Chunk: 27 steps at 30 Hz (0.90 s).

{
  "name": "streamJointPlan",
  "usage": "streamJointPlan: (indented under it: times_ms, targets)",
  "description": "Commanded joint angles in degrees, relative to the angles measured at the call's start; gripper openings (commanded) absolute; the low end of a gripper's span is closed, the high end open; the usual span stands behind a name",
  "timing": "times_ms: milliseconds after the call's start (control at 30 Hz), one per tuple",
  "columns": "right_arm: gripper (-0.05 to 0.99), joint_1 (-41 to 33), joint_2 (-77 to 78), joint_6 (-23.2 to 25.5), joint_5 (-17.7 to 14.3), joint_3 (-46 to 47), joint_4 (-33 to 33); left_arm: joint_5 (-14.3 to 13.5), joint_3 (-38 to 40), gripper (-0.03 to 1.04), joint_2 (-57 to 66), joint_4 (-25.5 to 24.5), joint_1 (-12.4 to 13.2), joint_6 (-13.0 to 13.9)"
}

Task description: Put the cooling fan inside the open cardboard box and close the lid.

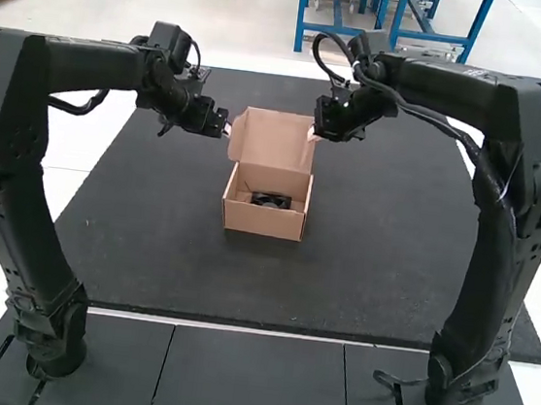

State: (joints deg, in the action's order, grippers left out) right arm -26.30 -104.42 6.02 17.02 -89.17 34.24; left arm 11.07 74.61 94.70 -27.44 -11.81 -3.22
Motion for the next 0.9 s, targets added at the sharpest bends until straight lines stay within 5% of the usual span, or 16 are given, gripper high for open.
streamJointPlan:
  times_ms: [0,867]
  targets:
    - [0.0,-1.03,2.2,0.31,-0.76,1.45,0.92,1.76,-1.13,0.97,-3.46,0.63,-1.28,0.59]
    - [-0.01,-1.82,4.93,0.48,-1.2,6.02,4.08,1.67,-5.53,0.97,-4.61,1.07,-2.95,0.41]
